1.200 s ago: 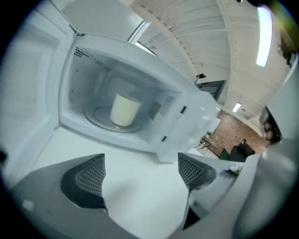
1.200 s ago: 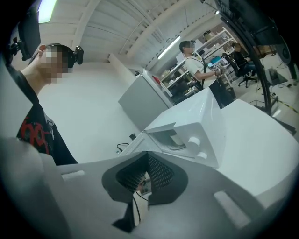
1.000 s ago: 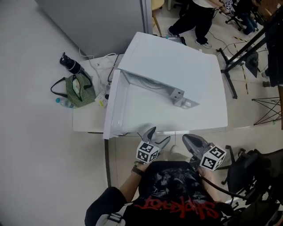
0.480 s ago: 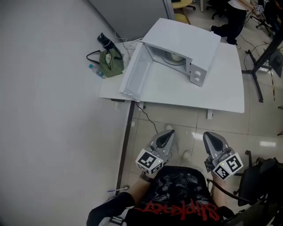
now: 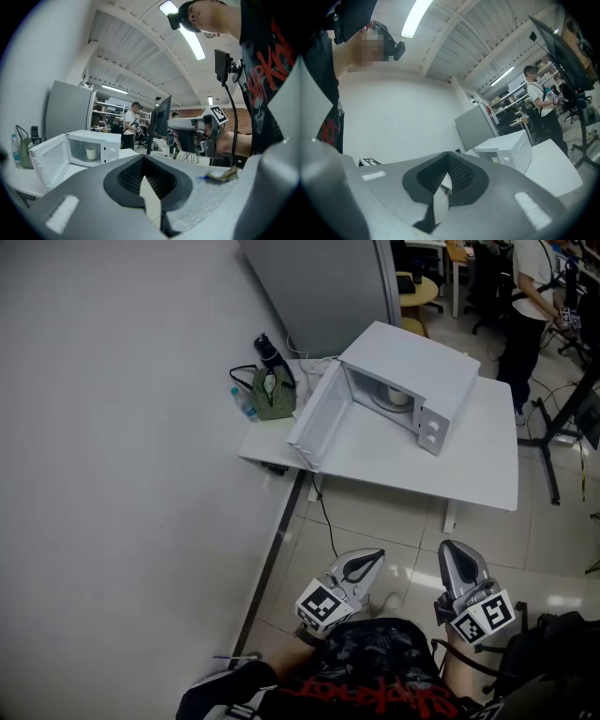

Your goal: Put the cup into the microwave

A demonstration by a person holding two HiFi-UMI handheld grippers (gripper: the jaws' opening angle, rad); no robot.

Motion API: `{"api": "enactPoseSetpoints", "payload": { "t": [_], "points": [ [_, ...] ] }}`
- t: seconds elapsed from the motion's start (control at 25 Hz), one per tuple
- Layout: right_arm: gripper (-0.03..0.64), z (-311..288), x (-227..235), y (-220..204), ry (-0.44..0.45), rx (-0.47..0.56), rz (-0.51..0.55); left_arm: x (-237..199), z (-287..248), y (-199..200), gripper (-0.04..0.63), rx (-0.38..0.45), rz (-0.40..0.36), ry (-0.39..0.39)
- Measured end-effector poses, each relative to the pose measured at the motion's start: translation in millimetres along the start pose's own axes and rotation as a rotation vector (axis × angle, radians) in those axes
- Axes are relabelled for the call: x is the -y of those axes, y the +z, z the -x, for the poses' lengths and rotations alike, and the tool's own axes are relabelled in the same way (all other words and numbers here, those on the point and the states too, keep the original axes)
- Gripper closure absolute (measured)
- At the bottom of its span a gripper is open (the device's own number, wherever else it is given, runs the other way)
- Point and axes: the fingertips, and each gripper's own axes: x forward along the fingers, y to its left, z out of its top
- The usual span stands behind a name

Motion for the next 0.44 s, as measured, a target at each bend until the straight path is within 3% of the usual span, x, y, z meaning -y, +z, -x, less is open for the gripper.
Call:
{"api": "enactPoseSetpoints", "payload": {
  "t": [0.16, 0.28, 0.44],
  "points": [
    [0.617, -17.1, -27.2, -1.7, 0.052, -0.029, 0.024, -1.4, 16.7, 7.8, 0.595, 0.032, 0.066, -0.025],
    [0.617, -33.0, -43.7, 6.1, 0.061, -0.046, 0.048, -8.0, 30.3, -5.0, 0.594, -0.030, 0.136, -0.068],
    [0.617, -58.0, -63.5, 20.4, 0.061, -0.082, 0.067, -23.2, 53.5, -11.3, 0.595, -0.119, 0.140, -0.108]
  ]
}}
